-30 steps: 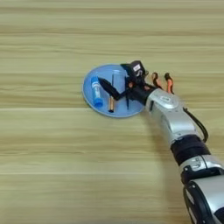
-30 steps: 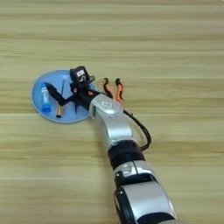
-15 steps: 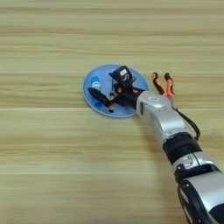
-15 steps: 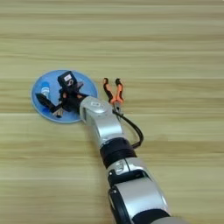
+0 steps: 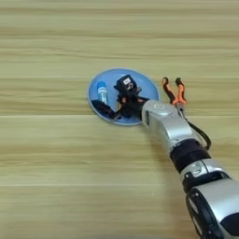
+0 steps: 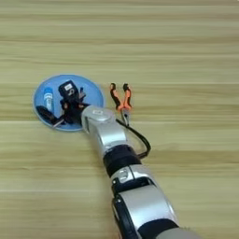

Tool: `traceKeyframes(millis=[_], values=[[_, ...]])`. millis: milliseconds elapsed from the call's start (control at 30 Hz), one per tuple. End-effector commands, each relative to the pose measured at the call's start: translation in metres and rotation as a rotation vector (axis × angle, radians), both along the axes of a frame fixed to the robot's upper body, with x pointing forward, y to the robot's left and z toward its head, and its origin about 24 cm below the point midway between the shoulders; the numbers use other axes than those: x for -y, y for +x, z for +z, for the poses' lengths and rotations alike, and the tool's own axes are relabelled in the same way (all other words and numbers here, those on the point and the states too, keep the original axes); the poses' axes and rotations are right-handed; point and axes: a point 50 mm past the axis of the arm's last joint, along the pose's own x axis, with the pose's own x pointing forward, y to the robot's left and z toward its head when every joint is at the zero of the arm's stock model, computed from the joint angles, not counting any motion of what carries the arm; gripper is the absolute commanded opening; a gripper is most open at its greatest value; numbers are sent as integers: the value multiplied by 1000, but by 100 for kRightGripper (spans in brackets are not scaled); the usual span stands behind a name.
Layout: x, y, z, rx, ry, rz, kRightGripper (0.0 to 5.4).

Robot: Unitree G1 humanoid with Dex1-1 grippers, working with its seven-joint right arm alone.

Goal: Move the objects on the table

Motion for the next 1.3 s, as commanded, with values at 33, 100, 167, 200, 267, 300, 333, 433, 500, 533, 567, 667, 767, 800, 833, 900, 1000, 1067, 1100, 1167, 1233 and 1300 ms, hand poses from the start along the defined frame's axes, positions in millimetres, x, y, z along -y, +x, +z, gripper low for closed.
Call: traceKeyframes(millis=[33, 100, 167, 200, 267, 300, 333, 433, 500, 533, 567, 667, 767, 800, 833, 900, 1000, 1067, 1100, 1167, 1233, 1300], values=[[-12, 20, 43, 138, 1, 18, 537], [-14, 21, 44, 132, -5, 21, 537], [-16, 22, 47, 115, -7, 23, 537], [-17, 23, 48, 103, -5, 23, 518], [-18, 24, 49, 86, -2, 21, 499], [-18, 24, 50, 79, -5, 17, 486], [-18, 24, 49, 70, -8, 14, 475], [-18, 25, 49, 44, -9, 9, 447], [-18, 26, 49, 36, -17, 1, 428], [-18, 26, 49, 33, -20, -1, 411], [-18, 26, 49, 27, -23, -4, 401], [-18, 27, 47, 6, -32, -15, 363], [-16, 28, 45, -1, -43, -26, 333], [-16, 28, 44, -3, -45, -30, 318], [-16, 28, 44, -4, -46, -32, 309], [-15, 28, 43, -4, -48, -35, 290], [-15, 28, 43, -3, -50, -37, 260], [-15, 29, 43, -3, -51, -39, 233], [-15, 29, 43, -3, -52, -40, 219], [-15, 29, 43, -4, -50, -42, 191], [-14, 29, 43, -4, -49, -44, 172], [-14, 29, 43, -3, -47, -45, 152]])
